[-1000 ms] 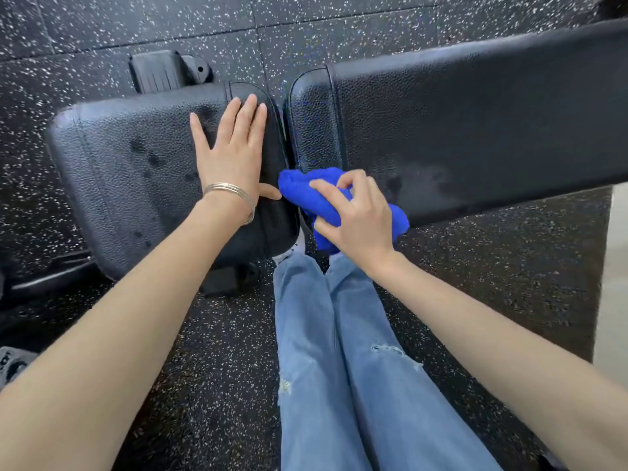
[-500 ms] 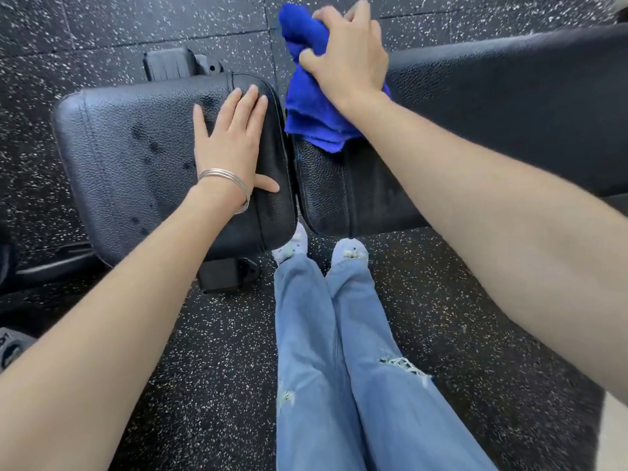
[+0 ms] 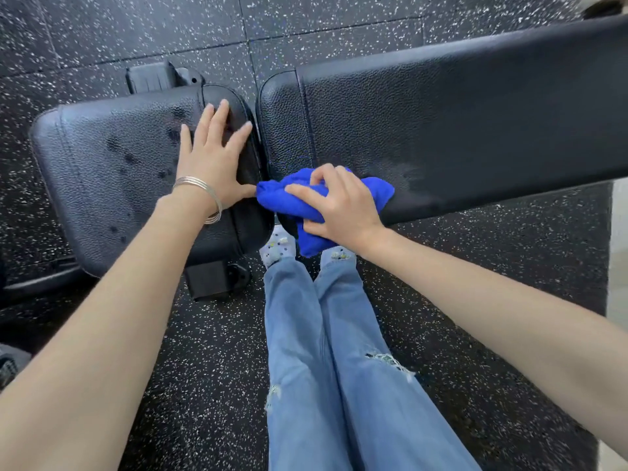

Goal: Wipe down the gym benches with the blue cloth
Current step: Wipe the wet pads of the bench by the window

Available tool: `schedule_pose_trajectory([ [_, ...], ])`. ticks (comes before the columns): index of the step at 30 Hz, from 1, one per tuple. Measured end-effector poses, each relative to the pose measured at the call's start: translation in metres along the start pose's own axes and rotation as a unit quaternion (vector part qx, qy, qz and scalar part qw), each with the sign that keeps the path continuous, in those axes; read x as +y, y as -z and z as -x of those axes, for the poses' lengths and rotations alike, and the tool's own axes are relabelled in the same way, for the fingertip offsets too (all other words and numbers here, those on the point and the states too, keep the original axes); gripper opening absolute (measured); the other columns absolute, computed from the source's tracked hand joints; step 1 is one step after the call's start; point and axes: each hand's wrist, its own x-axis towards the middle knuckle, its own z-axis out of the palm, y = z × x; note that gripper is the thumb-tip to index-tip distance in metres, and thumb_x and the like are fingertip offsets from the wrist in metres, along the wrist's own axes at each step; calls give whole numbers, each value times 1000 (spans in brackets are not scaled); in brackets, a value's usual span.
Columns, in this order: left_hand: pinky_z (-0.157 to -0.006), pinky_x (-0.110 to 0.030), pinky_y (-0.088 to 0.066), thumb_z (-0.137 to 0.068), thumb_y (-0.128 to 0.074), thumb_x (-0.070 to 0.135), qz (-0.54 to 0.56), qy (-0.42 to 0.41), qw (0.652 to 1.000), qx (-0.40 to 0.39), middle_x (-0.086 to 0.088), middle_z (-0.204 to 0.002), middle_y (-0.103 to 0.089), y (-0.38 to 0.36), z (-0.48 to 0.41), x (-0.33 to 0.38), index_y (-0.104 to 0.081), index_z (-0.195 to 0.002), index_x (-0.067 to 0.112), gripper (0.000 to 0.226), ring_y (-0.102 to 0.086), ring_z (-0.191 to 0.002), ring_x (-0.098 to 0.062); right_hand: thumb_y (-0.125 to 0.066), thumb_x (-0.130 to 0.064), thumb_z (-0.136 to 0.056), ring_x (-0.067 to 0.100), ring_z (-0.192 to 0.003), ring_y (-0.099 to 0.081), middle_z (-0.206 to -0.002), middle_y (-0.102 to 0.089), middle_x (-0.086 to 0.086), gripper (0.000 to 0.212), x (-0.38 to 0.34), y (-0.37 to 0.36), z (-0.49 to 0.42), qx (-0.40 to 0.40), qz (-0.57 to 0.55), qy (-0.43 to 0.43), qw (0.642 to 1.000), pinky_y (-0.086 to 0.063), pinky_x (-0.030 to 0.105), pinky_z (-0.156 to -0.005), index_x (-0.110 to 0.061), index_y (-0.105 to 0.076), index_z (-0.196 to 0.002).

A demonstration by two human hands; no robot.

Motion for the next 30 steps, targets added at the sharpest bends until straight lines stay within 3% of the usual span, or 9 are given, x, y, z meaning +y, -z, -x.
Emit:
schedule_pose_trajectory([
  [2, -116, -56, -5, -71, -75, 46, -2, -13, 1000, -2, -9, -159, 0, -3, 6, 13, -18, -150, 20, 101, 6, -146, -32, -55, -29, -63, 24, -64, -49, -85, -58, 9, 44, 8, 4, 5, -7, 8, 14, 1000, -43, 32, -58, -23, -66, -105],
  [5, -115, -56, -4, -67, -73, 57, -12, -12, 999, -31, -4, -160, -3, -10, 16, 30, -9, -151, 14, 114, 10, -146, -33, -58, -28, -63, 26, -66, -50, -87, -58, 9, 44, 29, 14, 17, 6, 23, -11, 1000, -43, 32, -58, -26, -64, -107],
  [9, -115, -56, -2, -66, -69, 63, -8, -2, 999, -33, -2, -160, -5, -13, 18, 37, -6, -151, 14, 117, 12, -145, -33, -61, -27, -67, 29, -72, -54, -92, -58, 11, 45, 83, 42, 51, 47, 45, -144, 987, -47, 34, -60, -30, -57, -112],
  [11, -116, -56, -2, -66, -68, 64, -8, 3, 1000, -28, -2, -159, -6, -15, 17, 38, -6, -152, 14, 117, 12, -145, -33, -60, -27, -71, 31, -83, -55, -102, -55, 11, 44, 113, 64, 72, 49, 41, -263, 963, -49, 38, -66, -29, -58, -116],
  [15, -115, -58, -2, -68, -68, 62, -22, 14, 1000, -11, -5, -159, -7, -23, 18, 44, -4, -151, 12, 116, 12, -145, -35, -59, -27, -76, 21, -100, -52, -117, -44, 3, 49, 145, 88, 97, 77, -21, -496, 864, -45, 34, -77, -34, -50, -124],
  [20, -114, -59, -4, -68, -71, 58, -21, 19, 1000, 9, -7, -159, -12, -29, 18, 44, -10, -151, 10, 114, 9, -145, -36, -56, -25, -76, 22, -97, -52, -115, -42, 0, 48, 109, 64, 72, 173, -41, -568, 804, -43, 32, -73, -34, -52, -122],
  [23, -114, -59, -5, -67, -72, 58, -24, 19, 999, 9, -8, -158, -13, -30, 18, 43, -12, -151, 10, 114, 8, -145, -36, -60, -23, -77, 23, -97, -49, -113, -43, 2, 47, 80, 49, 56, 168, -52, -549, 817, -41, 31, -69, -29, -53, -123],
  [30, -115, -59, -5, -67, -72, 58, -30, 23, 999, -3, -8, -158, -14, -26, 19, 44, -12, -151, 9, 114, 8, -145, -36, -79, -16, -58, 29, -67, -48, -91, -55, 13, 53, 18, 19, 25, 77, -23, -346, 935, -40, 29, -50, -16, -66, -109],
])
